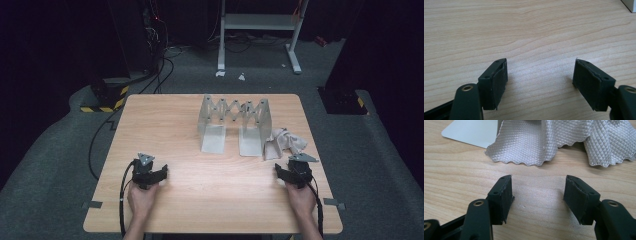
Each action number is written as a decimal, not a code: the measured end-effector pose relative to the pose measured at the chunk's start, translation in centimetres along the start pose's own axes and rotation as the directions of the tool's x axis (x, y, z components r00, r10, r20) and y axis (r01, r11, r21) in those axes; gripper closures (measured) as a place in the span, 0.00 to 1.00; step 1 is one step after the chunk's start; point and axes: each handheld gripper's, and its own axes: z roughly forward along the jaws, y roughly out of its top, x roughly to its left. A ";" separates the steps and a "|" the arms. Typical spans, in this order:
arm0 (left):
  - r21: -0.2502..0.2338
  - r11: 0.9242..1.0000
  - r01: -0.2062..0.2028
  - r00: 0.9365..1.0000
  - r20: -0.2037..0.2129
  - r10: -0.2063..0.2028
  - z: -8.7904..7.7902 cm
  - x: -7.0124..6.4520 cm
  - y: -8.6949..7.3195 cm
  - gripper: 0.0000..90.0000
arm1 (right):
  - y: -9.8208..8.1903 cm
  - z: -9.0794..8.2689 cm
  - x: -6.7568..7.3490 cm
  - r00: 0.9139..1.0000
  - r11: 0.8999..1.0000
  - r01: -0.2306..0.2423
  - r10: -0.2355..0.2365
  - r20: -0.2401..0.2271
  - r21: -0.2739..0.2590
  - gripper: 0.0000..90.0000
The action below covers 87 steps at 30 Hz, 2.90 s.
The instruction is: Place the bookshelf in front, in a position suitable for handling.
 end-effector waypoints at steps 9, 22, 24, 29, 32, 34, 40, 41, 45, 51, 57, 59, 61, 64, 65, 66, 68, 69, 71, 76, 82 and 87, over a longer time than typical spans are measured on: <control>0.004 1.000 0.010 1.000 -0.009 -0.010 0.0 0.0 0.0 0.28 | 0.0 0.0 0.0 1.000 1.000 0.004 -0.004 -0.003 0.003 0.42; 0.007 1.000 0.000 1.000 -0.003 0.000 0.0 0.0 0.0 0.27 | 0.0 0.0 0.0 1.000 1.000 0.005 -0.005 -0.005 0.003 0.41; 0.008 1.000 -0.002 1.000 -0.002 0.002 0.0 0.0 0.0 0.27 | 0.0 0.0 0.1 1.000 1.000 0.005 -0.005 -0.004 0.003 0.41; 0.006 1.000 0.001 1.000 -0.001 -0.001 0.0 0.0 0.0 0.27 | 0.0 0.0 0.1 1.000 1.000 0.004 -0.004 -0.002 0.003 0.41; 0.006 1.000 -0.004 1.000 0.007 0.004 0.0 0.0 0.0 0.28 | 0.0 0.0 0.1 1.000 1.000 0.003 -0.003 -0.004 0.003 0.42; 0.004 1.000 -0.011 1.000 0.015 0.011 0.0 -0.1 0.0 0.28 | 0.0 0.0 0.1 1.000 1.000 0.004 -0.004 -0.004 0.004 0.42; 0.007 1.000 -0.030 0.999 0.040 0.030 -0.1 -0.2 -0.1 0.26 | 0.0 0.0 0.1 1.000 1.000 0.010 -0.010 -0.004 0.002 0.42; 0.007 1.000 -0.030 0.999 0.040 0.030 -0.1 -0.2 -0.1 0.26 | 0.0 0.0 0.1 1.000 1.000 0.008 -0.008 -0.004 0.002 0.42; 0.020 0.999 -0.032 0.999 0.037 0.031 0.0 -0.2 0.1 0.27 | 0.0 -0.1 0.1 1.000 1.000 0.000 0.000 -0.003 0.004 0.42; 0.035 0.999 -0.030 0.998 0.051 0.028 -0.1 -0.2 0.5 0.31 | 0.0 -0.4 0.0 1.000 1.000 -0.017 0.017 -0.020 0.012 0.45; 0.016 0.999 -0.027 0.996 0.083 0.026 -0.4 -0.6 0.7 0.32 | 0.0 -0.8 0.3 0.998 1.000 -0.020 0.020 -0.056 -0.002 0.46; 0.017 1.000 -0.025 0.995 0.094 0.024 -0.3 -0.7 0.7 0.32 | 0.1 -0.8 0.5 0.998 1.000 -0.012 0.012 -0.064 -0.011 0.46; 0.014 1.000 -0.023 0.991 0.129 0.022 -0.4 -0.8 0.7 0.35 | 0.1 -0.9 0.5 0.997 1.000 -0.010 0.009 -0.070 -0.012 0.47; 0.009 1.000 -0.027 0.987 0.161 0.026 -0.6 -0.9 0.8 0.37 | 0.2 -1.2 0.6 0.997 1.000 -0.006 0.004 -0.071 -0.022 0.52; 0.012 1.000 -0.027 0.985 0.173 0.024 -0.6 -0.9 0.9 0.38 | 0.3 -1.3 0.6 0.998 1.000 -0.004 0.002 -0.070 -0.023 0.53; 0.018 0.999 -0.033 0.983 0.183 0.029 -0.5 -1.0 1.0 0.39 | 0.3 -1.3 0.7 0.997 1.000 0.002 -0.004 -0.073 -0.021 0.55; 0.023 0.999 -0.039 0.981 0.192 0.034 -0.5 -1.1 1.2 0.39 | 0.4 -1.4 0.8 0.997 1.000 0.008 -0.010 -0.072 -0.019 0.56; 0.024 0.999 -0.042 0.978 0.204 0.037 -0.4 -1.2 1.4 0.39 | 0.4 -1.4 0.9 0.998 1.000 0.015 -0.016 -0.068 -0.022 0.58; 0.017 0.998 -0.054 0.976 0.212 0.049 -0.4 -1.5 1.6 0.37 | 0.7 -1.5 1.1 0.998 0.999 0.017 -0.019 -0.067 -0.029 0.60; 0.023 0.998 -0.056 0.974 0.221 0.050 -0.1 -2.1 2.1 0.35 | 1.2 -2.1 1.6 0.997 0.996 0.020 -0.027 -0.073 -0.088 0.65; -0.004 0.998 -0.055 0.972 0.230 0.054 -0.4 -2.5 3.2 0.37 | 1.7 -1.9 1.7 0.995 0.997 0.020 -0.027 -0.095 -0.079 0.67; -0.020 0.997 -0.068 0.972 0.226 0.071 -0.2 -3.1 4.1 0.37 | 2.2 -1.8 1.7 0.993 0.996 -0.004 -0.006 -0.115 -0.089 0.64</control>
